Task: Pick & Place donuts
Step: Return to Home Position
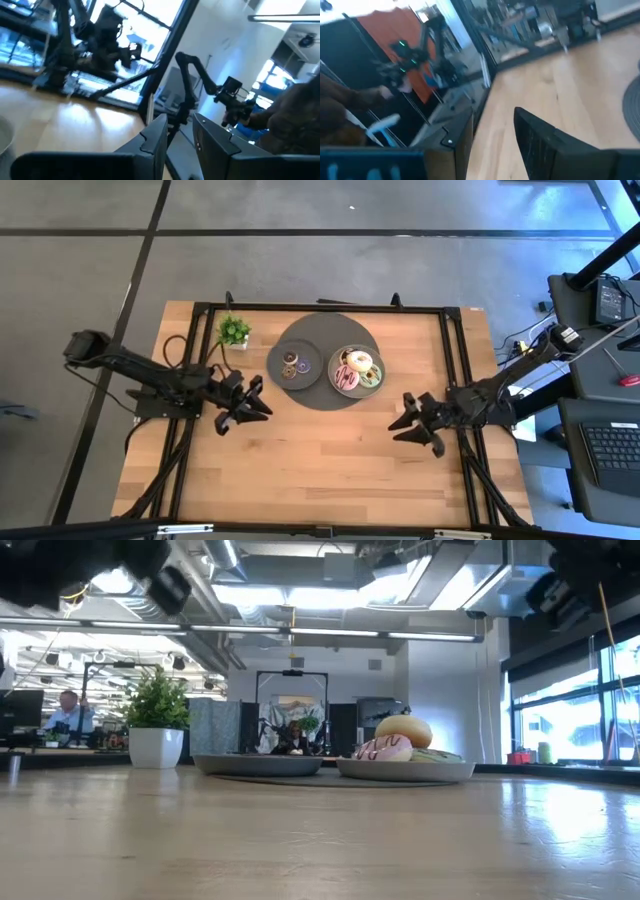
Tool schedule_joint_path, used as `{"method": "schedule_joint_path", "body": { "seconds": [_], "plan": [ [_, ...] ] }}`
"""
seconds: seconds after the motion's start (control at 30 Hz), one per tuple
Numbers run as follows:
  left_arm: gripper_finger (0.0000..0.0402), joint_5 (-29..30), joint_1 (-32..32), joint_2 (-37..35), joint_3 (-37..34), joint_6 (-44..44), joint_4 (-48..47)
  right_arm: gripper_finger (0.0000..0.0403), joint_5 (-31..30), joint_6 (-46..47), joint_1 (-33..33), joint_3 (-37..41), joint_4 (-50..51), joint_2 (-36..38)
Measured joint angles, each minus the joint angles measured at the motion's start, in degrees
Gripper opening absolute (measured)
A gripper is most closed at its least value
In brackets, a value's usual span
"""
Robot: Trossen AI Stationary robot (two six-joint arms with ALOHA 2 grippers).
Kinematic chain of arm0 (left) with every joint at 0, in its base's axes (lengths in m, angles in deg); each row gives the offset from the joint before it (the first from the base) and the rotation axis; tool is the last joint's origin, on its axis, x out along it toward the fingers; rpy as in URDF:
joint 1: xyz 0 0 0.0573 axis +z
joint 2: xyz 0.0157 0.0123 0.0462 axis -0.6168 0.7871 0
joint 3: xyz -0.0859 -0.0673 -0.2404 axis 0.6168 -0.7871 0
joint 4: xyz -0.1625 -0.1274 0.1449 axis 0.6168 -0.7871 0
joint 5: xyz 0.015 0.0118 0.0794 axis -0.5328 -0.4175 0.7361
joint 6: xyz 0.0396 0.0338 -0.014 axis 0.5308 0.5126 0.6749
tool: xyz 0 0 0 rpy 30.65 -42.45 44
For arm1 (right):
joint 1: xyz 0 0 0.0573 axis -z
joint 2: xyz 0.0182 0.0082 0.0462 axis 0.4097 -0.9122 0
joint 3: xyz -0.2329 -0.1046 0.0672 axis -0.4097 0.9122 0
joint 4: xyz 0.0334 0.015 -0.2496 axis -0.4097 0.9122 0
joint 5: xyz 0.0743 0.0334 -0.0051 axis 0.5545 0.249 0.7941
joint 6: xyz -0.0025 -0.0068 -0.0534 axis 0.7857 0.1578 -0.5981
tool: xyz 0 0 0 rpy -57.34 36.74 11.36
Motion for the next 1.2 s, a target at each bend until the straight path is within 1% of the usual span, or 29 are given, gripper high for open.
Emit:
{"method": "schedule_joint_path", "body": {
  "seconds": [0.07,0.2,0.3,0.47,0.53,0.67,0.87,1.0,1.13,1.2],
  "plan": [
    [0.0088,0.35,0.0,-1.81,-2.44,-0.33,-0.3,0.0146,0.06,-0.42,0.04,3.19,-3.05,2.64],
    [0.0088,-0.35,0.6,-7.43,-6.4,-0.06,-0.19,0.0145,0.04,-1.56,0.1,7.21,-3.08,9.51],
    [0.0088,-0.29,1.52,-12.72,-9.3,-0.04,-0.49,0.0145,0.04,-1.72,0.26,9.03,-1.09,14.59],
    [0.0088,0.3,3.61,-20.74,-12.54,0.13,-4.2,0.0145,0.0,-5.54,0.32,11.25,0.46,23.25],
    [0.0088,-0.44,4.72,-23.73,-13.32,0.13,-5.46,0.0145,-0.19,-6.01,0.35,11.41,4.06,26.9],
    [0.0088,-2.38,7.24,-29.63,-13.34,0.13,-11.94,0.0145,-1.49,-6.4,0.35,11.41,8.73,33.42],
    [0.0088,-6.37,11.28,-38.61,-13.34,1.59,-17.87,0.0145,-1.52,-12.35,0.35,11.41,11.24,41.92],
    [0.0088,-7.41,14.4,-45.74,-13.34,1.12,-26.98,0.0145,-1.53,-14.01,0.35,11.41,15.6,47.39],
    [0.0088,-8.36,16.85,-52.3,-13.34,1.61,-32.23,0.0145,-2.3,-15.39,0.35,11.2,16.42,47.54],
    [0.0088,-9.14,18.01,-52.53,-13.12,2.45,-33.71,0.0145,-3.14,-15.95,0.35,11.15,17.46,47.59]
  ]
}}
